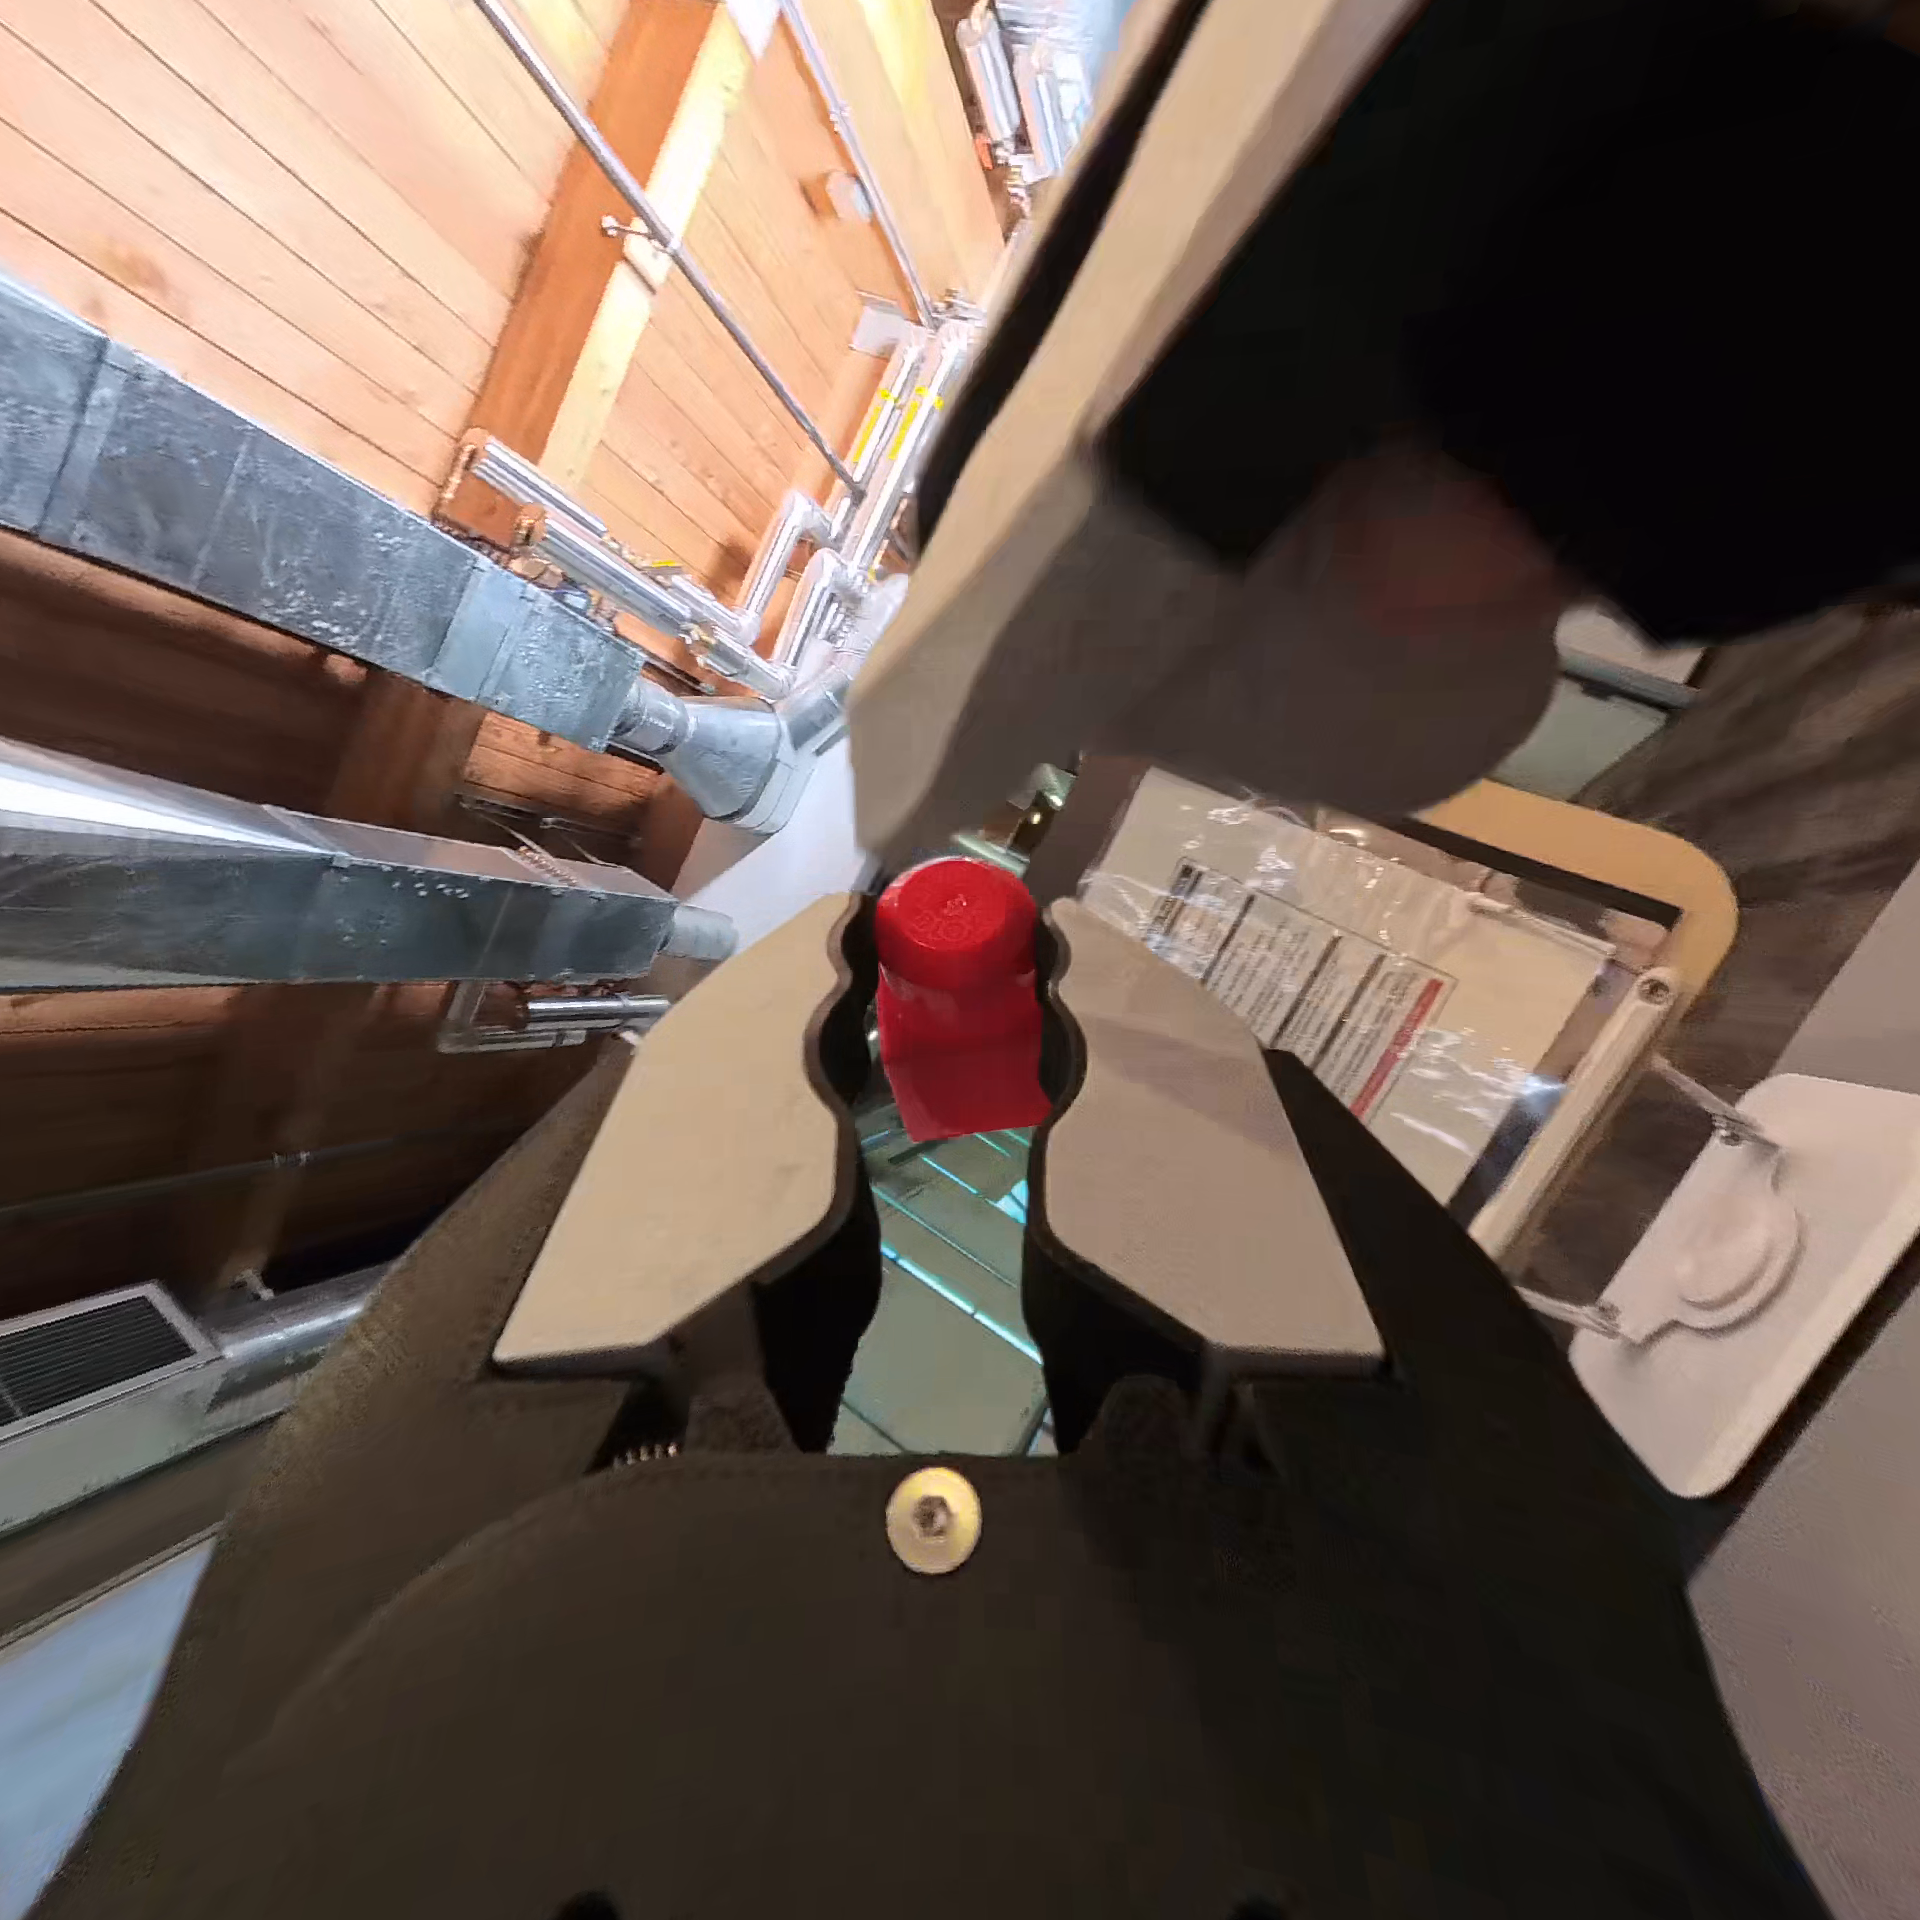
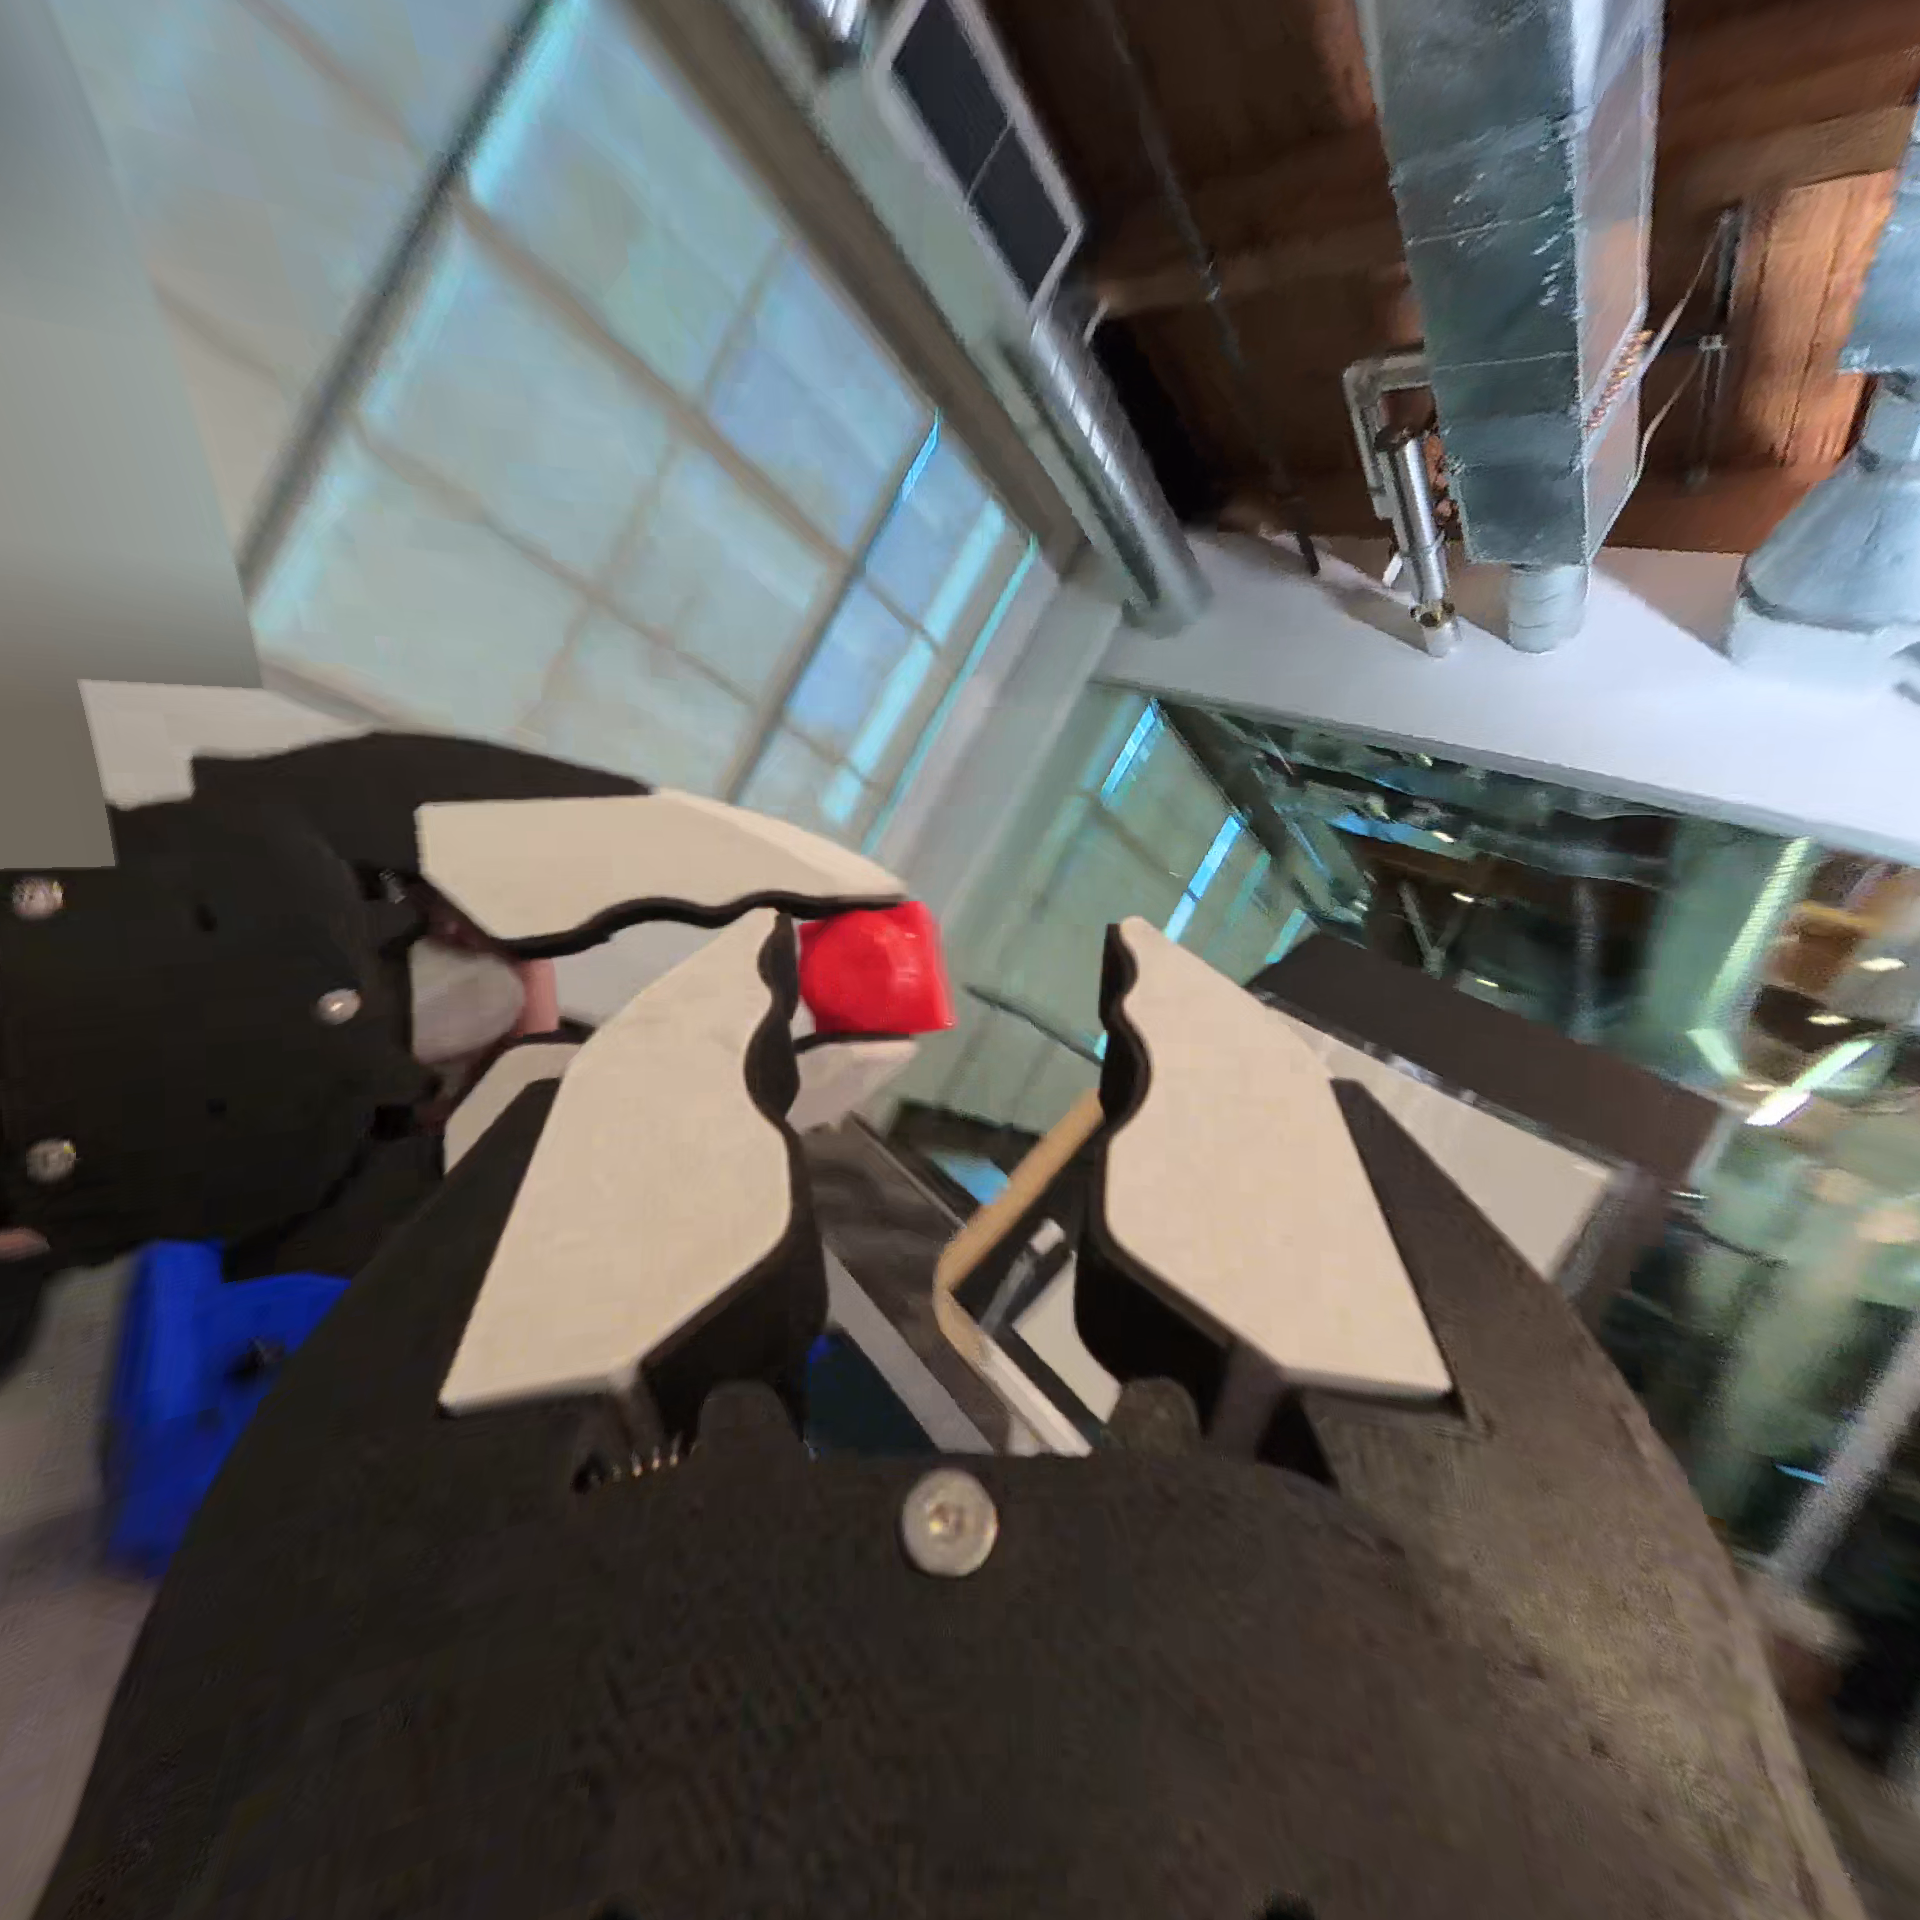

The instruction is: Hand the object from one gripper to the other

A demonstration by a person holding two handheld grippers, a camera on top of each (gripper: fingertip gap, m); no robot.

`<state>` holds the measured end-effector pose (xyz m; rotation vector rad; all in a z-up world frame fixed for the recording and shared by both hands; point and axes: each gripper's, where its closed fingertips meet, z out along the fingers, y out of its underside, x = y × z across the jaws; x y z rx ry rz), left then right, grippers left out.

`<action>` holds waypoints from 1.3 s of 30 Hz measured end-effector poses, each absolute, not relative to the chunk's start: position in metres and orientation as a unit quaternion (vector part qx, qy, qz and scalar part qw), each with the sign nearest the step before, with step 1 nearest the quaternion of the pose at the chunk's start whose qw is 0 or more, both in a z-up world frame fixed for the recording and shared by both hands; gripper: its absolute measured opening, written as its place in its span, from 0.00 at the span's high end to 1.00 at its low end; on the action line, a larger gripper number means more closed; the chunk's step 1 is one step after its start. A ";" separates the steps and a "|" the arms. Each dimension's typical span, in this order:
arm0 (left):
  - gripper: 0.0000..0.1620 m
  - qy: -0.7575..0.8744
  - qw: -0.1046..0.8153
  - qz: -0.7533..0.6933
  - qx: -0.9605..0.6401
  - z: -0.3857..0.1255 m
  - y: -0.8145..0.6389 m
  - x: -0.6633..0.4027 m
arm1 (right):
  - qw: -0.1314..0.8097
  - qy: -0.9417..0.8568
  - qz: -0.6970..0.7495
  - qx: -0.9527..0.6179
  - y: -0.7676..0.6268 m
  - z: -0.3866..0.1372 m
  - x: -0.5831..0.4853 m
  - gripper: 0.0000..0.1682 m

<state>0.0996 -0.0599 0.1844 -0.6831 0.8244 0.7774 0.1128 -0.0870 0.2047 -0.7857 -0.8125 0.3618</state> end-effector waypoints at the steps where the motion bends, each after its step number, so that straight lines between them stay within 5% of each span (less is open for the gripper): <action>1: 0.83 0.387 0.786 0.361 -0.318 0.182 -0.059 0.104 | 0.821 -0.401 0.124 -0.386 -0.086 0.199 0.107 0.67; 7: 0.83 0.405 0.772 0.387 -0.299 0.175 -0.062 0.119 | 0.782 -0.420 0.032 -0.460 -0.071 0.180 0.101 0.83; 19: 0.82 0.406 0.777 0.373 -0.304 0.173 -0.066 0.126 | 0.772 -0.428 0.041 -0.468 -0.072 0.180 0.110 0.83; 22: 0.74 0.386 0.799 0.321 -0.332 0.181 -0.072 0.122 | 0.781 -0.404 0.069 -0.471 -0.070 0.188 0.125 0.83; 30: 0.76 0.357 0.826 0.234 -0.369 0.195 -0.079 0.099 | 0.791 -0.242 0.204 -0.524 -0.047 0.213 0.262 0.83; 39: 0.79 0.388 0.794 0.244 -0.399 0.177 -0.062 0.103 | 0.623 0.060 0.110 -0.772 0.017 0.056 0.496 0.83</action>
